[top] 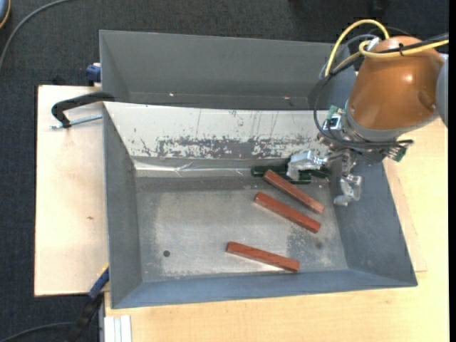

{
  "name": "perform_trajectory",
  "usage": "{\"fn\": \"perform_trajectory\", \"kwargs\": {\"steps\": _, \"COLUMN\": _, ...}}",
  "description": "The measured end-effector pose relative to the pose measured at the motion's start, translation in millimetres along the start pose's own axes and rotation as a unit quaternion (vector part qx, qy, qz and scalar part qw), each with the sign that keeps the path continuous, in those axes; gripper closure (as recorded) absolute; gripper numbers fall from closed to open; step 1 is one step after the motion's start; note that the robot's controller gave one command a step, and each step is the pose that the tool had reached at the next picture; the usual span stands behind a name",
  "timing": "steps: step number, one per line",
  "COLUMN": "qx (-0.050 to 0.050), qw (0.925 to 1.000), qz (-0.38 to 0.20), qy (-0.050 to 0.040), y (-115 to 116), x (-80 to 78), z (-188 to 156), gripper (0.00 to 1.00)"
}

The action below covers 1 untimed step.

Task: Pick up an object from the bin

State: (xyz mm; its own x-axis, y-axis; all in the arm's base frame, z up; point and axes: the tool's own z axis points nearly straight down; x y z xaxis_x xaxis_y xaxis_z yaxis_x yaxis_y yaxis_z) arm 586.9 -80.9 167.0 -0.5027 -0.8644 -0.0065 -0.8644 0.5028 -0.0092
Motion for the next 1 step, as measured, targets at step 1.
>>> {"fn": "perform_trajectory", "kwargs": {"steps": 1, "qx": -0.003, "qw": 1.0, "qz": 0.0, "qy": 0.0005, "y": 1.4, "x": -0.3, "z": 1.8, "gripper": 1.0}}
